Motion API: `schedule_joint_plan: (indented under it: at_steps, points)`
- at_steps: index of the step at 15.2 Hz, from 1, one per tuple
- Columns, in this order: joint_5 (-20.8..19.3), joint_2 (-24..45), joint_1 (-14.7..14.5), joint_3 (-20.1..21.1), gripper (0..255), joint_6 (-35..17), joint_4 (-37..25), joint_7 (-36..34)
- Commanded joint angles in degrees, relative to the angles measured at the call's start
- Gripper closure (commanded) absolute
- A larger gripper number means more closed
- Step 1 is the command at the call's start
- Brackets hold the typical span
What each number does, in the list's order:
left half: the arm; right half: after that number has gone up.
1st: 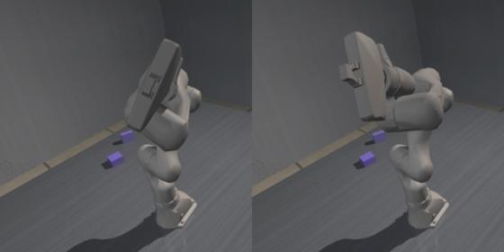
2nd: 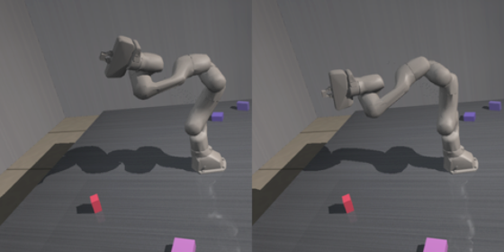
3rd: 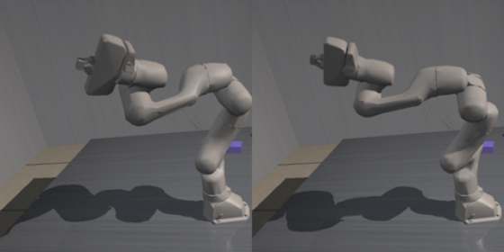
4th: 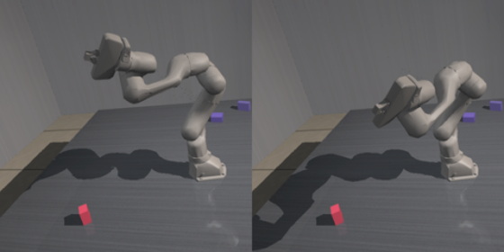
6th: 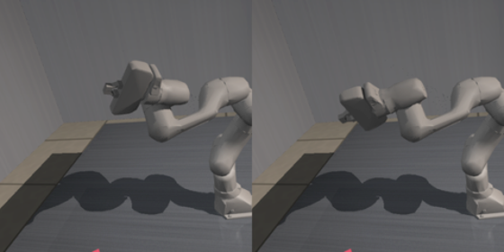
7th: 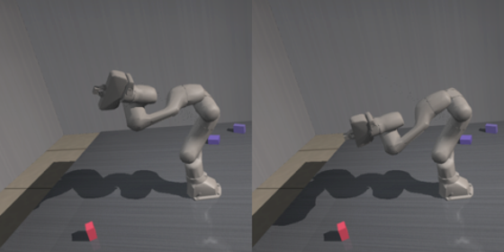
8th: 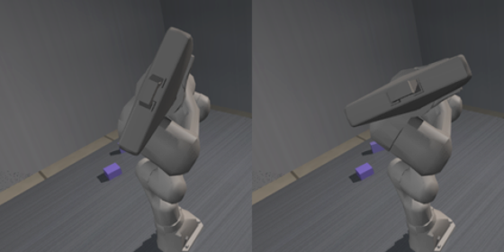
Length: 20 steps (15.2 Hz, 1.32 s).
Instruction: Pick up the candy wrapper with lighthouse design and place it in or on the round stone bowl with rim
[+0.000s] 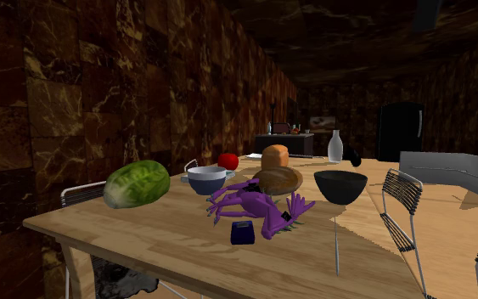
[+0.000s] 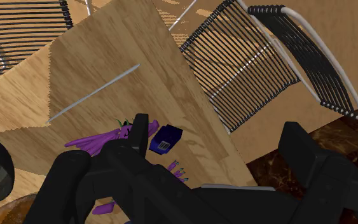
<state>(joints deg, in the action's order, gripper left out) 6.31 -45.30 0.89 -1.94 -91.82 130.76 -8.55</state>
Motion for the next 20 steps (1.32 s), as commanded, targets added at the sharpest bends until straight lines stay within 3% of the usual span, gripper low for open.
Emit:
schedule_joint_plan:
  at_steps: [1,10,20]
  points:
    - [0.0,0.0,0.0,0.0,0,0.0,0.0,0.0]
    - [-0.6,15.3,1.5,4.0,0,-13.9,0.9,-6.5]
    - [-3.9,35.9,3.3,6.8,0,-25.6,-5.1,-14.9]
